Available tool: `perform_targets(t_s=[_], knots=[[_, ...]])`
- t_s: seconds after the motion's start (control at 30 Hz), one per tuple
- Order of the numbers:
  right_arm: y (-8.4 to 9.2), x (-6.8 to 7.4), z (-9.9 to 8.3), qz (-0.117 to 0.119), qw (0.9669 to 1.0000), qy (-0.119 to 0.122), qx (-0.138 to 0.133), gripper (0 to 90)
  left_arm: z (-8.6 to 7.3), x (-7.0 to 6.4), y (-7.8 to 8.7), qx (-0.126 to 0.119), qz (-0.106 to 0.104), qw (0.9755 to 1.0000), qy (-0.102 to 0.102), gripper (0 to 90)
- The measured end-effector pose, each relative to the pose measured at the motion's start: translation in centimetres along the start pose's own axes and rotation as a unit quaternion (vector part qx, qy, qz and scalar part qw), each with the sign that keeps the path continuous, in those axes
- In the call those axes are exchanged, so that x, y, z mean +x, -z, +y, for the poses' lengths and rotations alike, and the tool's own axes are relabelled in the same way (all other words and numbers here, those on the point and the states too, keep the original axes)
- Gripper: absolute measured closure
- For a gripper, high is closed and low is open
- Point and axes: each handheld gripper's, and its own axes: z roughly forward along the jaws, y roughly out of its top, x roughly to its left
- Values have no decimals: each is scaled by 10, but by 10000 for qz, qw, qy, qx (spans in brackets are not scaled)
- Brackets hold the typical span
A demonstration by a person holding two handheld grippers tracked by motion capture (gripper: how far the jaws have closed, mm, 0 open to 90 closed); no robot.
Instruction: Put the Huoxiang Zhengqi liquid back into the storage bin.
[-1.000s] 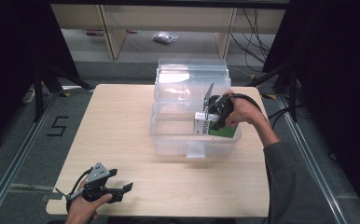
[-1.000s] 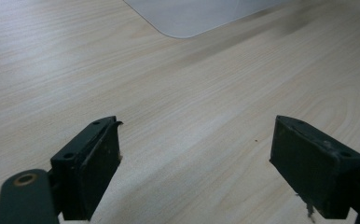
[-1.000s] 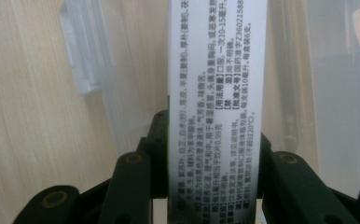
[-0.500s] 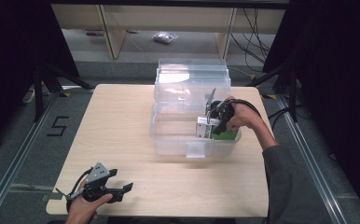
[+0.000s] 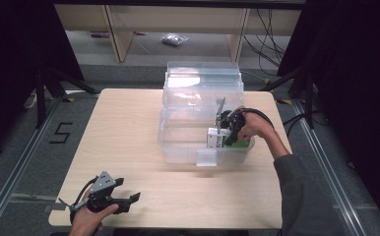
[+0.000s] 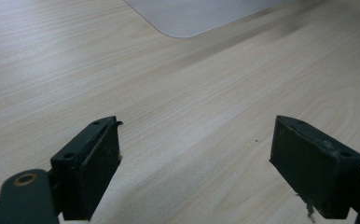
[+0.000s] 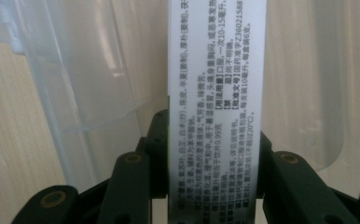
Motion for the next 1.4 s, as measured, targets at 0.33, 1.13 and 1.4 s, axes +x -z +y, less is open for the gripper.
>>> perform_targets(t_s=[0.33, 1.13, 1.4], knots=[[-6, -1, 0, 17, 10000, -25, 63, 634, 0, 0, 0, 33, -1, 10000, -40, 152], [55, 15, -17, -352, 9864, -1276, -975, 350, 0, 0, -1, -4, 13, 10000, 3, 152], [61, 27, -21, -604, 9748, -1704, -1309, 304, 0, 0, -1, -14, 17, 10000, 26, 152]])
